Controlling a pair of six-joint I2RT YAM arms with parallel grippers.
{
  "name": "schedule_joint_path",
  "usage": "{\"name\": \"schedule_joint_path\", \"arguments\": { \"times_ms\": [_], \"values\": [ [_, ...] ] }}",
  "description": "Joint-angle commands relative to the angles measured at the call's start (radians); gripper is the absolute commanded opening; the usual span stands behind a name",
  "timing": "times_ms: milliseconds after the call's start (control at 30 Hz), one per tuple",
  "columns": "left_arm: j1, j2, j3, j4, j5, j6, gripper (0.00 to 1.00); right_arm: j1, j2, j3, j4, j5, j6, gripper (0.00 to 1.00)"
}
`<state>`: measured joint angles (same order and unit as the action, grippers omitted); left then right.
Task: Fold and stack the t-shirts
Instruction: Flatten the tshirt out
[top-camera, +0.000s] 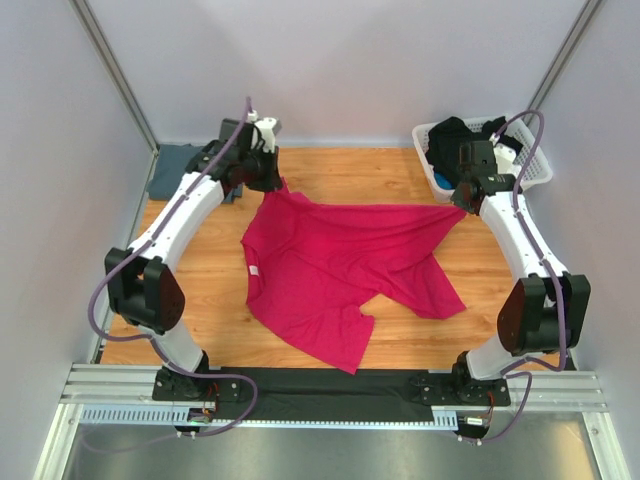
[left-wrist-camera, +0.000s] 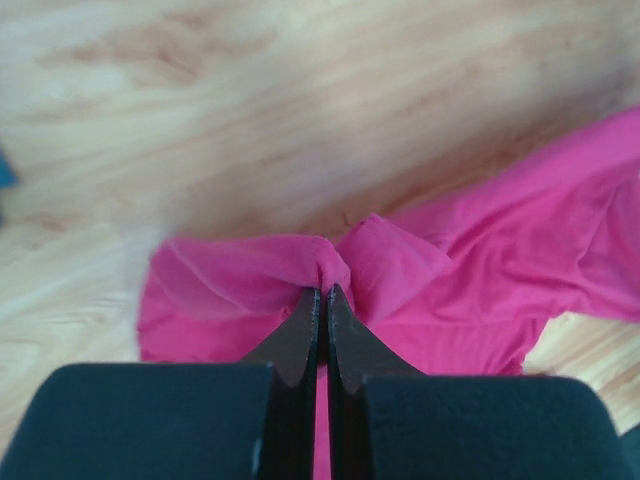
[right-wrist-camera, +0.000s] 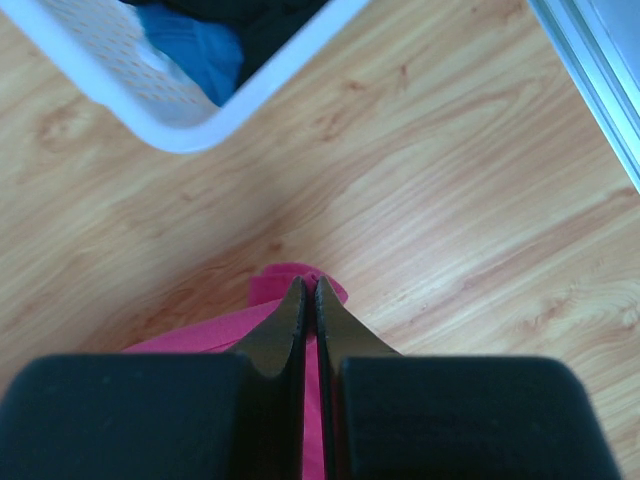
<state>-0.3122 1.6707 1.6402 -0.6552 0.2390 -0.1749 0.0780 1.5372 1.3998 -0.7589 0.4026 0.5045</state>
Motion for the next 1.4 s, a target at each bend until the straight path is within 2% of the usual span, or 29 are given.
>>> {"name": "schedule_joint_path", "arguments": {
  "times_ms": [0, 100, 167, 233, 267, 333, 400, 433, 467, 500, 600, 700, 767, 933, 1033, 1200, 1367],
  "values": [
    [-0.068, 0.044, -0.032, 0.048, 0.028, -0.034, 0.00, -0.012, 0.027, -0.027, 0.059, -0.016, 0.014, 0.01],
    [-0.123, 0.073, -0.095, 0.072, -0.064, -0.173, 0.00, -0.014, 0.080, -0.028, 0.059, -0.016, 0.019, 0.00],
    [-0.146, 0.087, -0.131, 0.097, -0.085, -0.332, 0.00, -0.015, 0.122, -0.021, 0.052, -0.016, 0.025, 0.00],
    [-0.165, 0.093, -0.186, 0.166, -0.075, -0.418, 0.07, -0.015, 0.161, -0.009, 0.050, -0.021, 0.025, 0.00],
    [-0.197, 0.104, -0.194, 0.180, -0.082, -0.467, 0.29, -0.015, 0.172, -0.002, 0.052, -0.022, 0.026, 0.01],
    [-0.238, 0.119, -0.166, 0.166, -0.111, -0.466, 0.49, -0.018, 0.207, 0.025, 0.040, -0.021, 0.022, 0.00],
    [-0.287, 0.130, -0.113, 0.068, -0.218, -0.471, 0.83, -0.021, 0.227, 0.042, 0.033, -0.019, 0.014, 0.00],
    [-0.292, 0.127, -0.112, 0.045, -0.237, -0.488, 0.89, -0.023, 0.239, 0.056, 0.030, -0.022, 0.011, 0.00],
    [-0.285, 0.103, -0.123, 0.026, -0.329, -0.515, 0.93, -0.027, 0.242, 0.060, 0.030, -0.024, 0.002, 0.00],
    [-0.275, 0.087, -0.152, -0.015, -0.360, -0.585, 0.95, -0.029, 0.242, 0.064, 0.029, -0.022, 0.000, 0.01],
    [-0.208, 0.020, -0.256, 0.017, -0.369, -0.694, 0.95, -0.035, 0.241, 0.057, 0.032, -0.027, -0.012, 0.00],
    [-0.168, 0.001, -0.312, 0.101, -0.323, -0.727, 0.92, -0.037, 0.230, 0.044, 0.029, -0.028, -0.014, 0.00],
    [-0.166, 0.047, -0.286, 0.112, -0.305, -0.723, 0.89, -0.035, 0.222, 0.018, 0.033, -0.030, -0.011, 0.00],
    [-0.165, 0.197, -0.105, 0.069, -0.308, -0.715, 0.83, -0.035, 0.183, -0.042, 0.043, -0.034, 0.008, 0.00],
    [-0.165, 0.259, -0.062, 0.057, -0.261, -0.761, 0.81, -0.037, 0.166, -0.064, 0.046, -0.038, 0.009, 0.00],
    [-0.169, 0.221, -0.192, 0.135, -0.178, -0.870, 0.77, -0.035, 0.162, -0.065, 0.046, -0.038, 0.011, 0.00],
    [-0.177, 0.169, -0.309, 0.218, -0.121, -0.900, 0.73, -0.035, 0.170, -0.061, 0.044, -0.045, 0.006, 0.00]
  ]
}}
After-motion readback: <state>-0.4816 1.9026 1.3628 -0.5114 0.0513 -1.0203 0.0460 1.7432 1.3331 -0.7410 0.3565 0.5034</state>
